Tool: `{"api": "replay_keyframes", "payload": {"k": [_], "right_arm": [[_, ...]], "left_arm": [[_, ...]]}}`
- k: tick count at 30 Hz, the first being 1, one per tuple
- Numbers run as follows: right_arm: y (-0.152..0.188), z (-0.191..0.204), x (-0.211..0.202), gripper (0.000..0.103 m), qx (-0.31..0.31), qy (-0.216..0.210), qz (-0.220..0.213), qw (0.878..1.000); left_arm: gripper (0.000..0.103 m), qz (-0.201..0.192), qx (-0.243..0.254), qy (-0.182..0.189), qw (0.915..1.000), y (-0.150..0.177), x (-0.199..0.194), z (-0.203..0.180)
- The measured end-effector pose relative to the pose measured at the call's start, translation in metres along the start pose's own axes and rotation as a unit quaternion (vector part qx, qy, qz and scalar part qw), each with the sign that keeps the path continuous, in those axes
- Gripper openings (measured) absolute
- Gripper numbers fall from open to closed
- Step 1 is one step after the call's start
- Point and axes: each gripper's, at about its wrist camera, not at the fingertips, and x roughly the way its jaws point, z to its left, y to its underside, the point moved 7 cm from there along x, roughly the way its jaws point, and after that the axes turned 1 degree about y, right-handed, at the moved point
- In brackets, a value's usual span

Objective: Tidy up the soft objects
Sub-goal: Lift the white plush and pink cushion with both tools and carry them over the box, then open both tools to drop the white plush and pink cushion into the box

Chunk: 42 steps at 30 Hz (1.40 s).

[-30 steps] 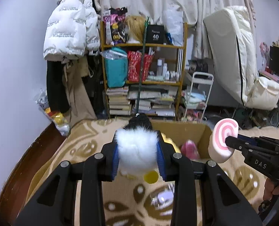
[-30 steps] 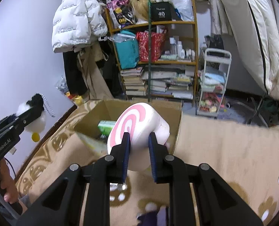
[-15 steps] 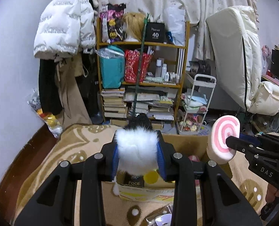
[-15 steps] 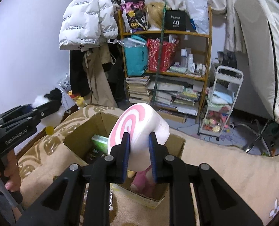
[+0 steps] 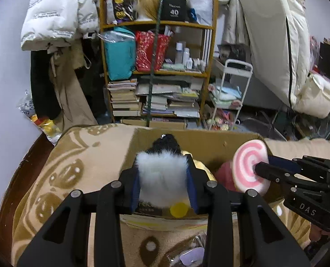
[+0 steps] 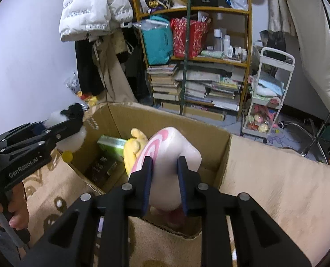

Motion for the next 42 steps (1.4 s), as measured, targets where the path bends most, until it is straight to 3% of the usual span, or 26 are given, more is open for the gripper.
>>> {"api": "replay_keyframes", "payload": {"k": [6, 10, 22, 25, 30, 32, 34, 38, 42], "right_arm": [[0.003, 0.006, 0.000, 0.024, -0.018, -0.002, 0.001, 1.000], [0.004, 0.006, 0.001, 0.024, -0.016, -0.005, 0.006, 1.000], [0.011, -0.004, -0.011, 0.025, 0.003, -0.002, 0.020, 1.000], [0.013, -0.006, -0.016, 0.034, 0.010, -0.002, 0.020, 1.000], [0.017, -0.008, -0.029, 0.036, 0.022, -0.002, 0.017, 1.000], [0.019, -0.007, -0.035, 0.042, 0.031, -0.002, 0.015, 0.999], [0.020, -0.009, -0.041, 0.054, 0.041, -0.005, 0.013, 0.999], [0.027, -0.007, -0.053, 0.065, 0.054, -0.011, 0.014, 0.998], [0.035, -0.002, -0.063, 0.067, 0.056, -0.011, 0.015, 0.998]], "left_arm": [[0.035, 0.042, 0.018, 0.001, 0.9989, 0.013, 0.014, -0.011], [0.057, 0.040, 0.009, -0.008, 0.9991, 0.016, 0.013, -0.009], [0.066, 0.051, -0.045, -0.017, 0.9975, 0.017, 0.011, 0.012], [0.067, 0.052, -0.042, -0.030, 0.9973, 0.018, 0.006, 0.016], [0.078, 0.039, -0.029, -0.041, 0.9980, 0.017, -0.015, 0.015], [0.080, 0.035, -0.022, -0.044, 0.9982, 0.018, -0.024, 0.014], [0.081, 0.033, -0.013, -0.044, 0.9984, 0.019, -0.034, 0.010], [0.083, 0.034, 0.009, -0.043, 0.9985, 0.024, -0.050, 0.002], [0.086, 0.028, 0.033, -0.049, 0.9978, 0.031, -0.068, -0.008]]}}
